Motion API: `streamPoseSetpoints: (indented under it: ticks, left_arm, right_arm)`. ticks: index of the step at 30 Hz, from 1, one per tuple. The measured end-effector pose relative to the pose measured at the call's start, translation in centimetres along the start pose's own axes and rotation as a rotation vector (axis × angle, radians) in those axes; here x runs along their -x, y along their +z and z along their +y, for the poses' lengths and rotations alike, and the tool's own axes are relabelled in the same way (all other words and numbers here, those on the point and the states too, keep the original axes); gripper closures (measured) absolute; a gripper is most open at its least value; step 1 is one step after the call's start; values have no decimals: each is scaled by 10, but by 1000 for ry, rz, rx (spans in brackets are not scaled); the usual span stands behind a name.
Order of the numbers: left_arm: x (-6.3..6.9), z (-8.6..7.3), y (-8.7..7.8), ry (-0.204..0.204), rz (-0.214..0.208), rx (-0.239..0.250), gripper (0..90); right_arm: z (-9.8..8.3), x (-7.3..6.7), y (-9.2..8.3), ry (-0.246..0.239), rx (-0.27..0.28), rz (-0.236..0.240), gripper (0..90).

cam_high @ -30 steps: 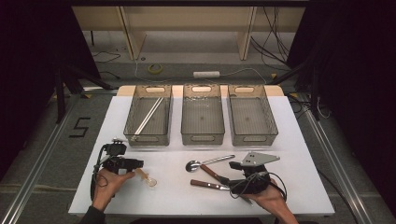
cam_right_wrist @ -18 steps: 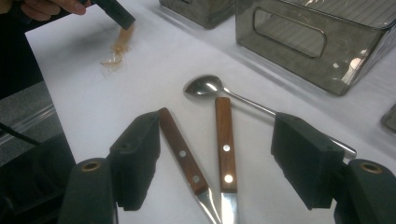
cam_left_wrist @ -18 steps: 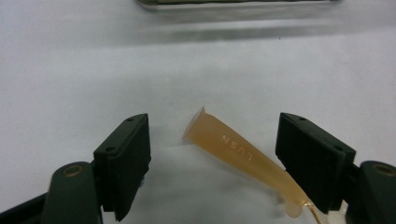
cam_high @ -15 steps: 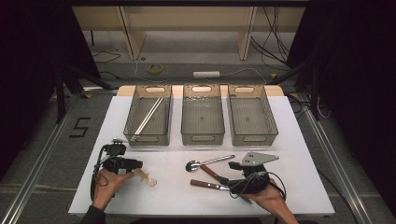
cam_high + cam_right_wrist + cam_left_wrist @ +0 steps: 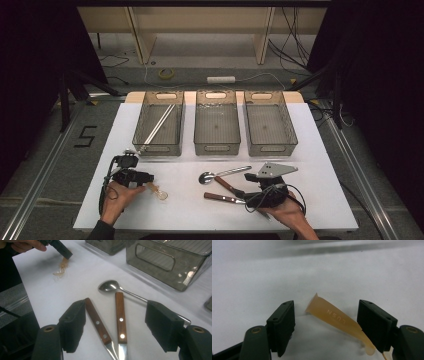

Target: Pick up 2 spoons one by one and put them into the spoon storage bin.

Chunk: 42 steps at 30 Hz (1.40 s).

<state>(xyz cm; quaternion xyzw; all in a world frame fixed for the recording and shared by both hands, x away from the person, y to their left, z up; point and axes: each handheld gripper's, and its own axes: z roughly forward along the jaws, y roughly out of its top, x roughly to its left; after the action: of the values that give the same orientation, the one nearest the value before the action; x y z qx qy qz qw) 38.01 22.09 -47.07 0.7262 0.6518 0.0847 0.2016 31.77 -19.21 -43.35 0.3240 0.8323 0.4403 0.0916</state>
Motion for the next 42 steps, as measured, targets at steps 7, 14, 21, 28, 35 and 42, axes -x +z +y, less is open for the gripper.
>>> streamPoseSetpoints:
  ticks: [7, 14, 21, 28, 35, 42]
  left_arm:
    - [2, -2, -1, 1, 5, -15, 309]
    - [6, -6, -3, 25, 11, -24, 364]
    - [7, -7, -3, 59, 29, -23, 424]
    - [6, -7, -4, 71, 51, -15, 544]
    - [6, -7, -4, 62, 59, -5, 631]
    - [6, -7, -4, 60, 60, 2, 694]
  right_arm:
    - [0, 1, 0, -4, -3, -2, 341]
    - [0, 0, 0, -8, -6, -5, 346]
    - [0, 0, 0, -8, -5, -8, 349]
    - [1, -1, 1, -14, -6, -6, 351]
    - [1, 0, 0, -11, -7, -7, 352]
    - [1, 0, 1, -13, -8, -6, 353]
